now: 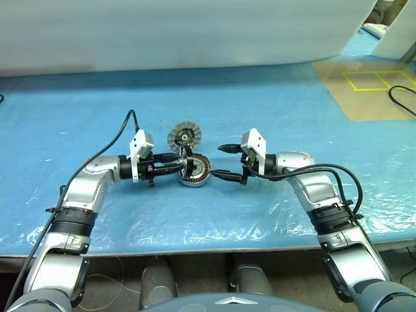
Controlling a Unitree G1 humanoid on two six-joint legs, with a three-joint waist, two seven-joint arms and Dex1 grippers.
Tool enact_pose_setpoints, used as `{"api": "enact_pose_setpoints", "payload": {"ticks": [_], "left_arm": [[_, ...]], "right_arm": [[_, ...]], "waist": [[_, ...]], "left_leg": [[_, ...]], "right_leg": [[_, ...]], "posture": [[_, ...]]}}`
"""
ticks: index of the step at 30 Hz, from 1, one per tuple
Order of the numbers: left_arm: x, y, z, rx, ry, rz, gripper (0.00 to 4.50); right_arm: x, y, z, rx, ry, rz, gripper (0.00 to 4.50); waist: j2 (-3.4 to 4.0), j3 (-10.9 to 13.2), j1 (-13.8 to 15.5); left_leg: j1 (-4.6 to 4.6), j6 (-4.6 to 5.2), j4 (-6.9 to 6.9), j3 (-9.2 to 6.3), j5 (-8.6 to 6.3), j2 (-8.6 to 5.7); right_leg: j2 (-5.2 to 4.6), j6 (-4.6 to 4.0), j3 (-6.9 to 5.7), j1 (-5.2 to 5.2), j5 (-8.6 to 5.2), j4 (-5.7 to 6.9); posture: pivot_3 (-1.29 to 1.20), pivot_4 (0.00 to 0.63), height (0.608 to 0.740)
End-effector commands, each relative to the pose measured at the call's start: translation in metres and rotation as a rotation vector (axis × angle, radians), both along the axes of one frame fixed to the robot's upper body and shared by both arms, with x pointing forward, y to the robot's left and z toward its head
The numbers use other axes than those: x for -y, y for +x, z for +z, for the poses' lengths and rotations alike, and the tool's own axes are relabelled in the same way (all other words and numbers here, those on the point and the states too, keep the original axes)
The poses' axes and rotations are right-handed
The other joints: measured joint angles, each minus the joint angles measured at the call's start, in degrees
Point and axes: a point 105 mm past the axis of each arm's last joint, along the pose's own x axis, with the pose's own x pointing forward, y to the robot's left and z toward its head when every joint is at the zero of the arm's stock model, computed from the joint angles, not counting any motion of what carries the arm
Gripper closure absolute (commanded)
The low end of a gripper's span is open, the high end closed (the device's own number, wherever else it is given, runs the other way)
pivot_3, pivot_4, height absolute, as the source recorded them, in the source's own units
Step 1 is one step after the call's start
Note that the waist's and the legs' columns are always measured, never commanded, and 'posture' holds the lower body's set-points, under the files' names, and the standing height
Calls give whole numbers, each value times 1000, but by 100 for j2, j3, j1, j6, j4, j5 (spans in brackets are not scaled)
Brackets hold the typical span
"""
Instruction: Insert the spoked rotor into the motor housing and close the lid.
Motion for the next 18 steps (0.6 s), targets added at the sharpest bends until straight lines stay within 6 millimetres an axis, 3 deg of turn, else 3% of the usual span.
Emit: {"api": "enact_pose_setpoints", "payload": {"ticks": [1,18], "left_arm": [[2,3,-3,10,42,1,3184],[9,15,11,-24,186,-97,3184]], "right_arm": [[-2,2,10,47,15,7,0],[-3,3,10,44,15,4,0]], "waist": [[0,0,9],[0,0,81]], "left_leg": [[0,0,0,0,0,0],[2,0,2,0,0,-3]], "right_leg": [[-1,0,0,0,0,0],[-3,0,1,3,0,-1]], "posture": [[0,150,740],[0,150,740]]}}
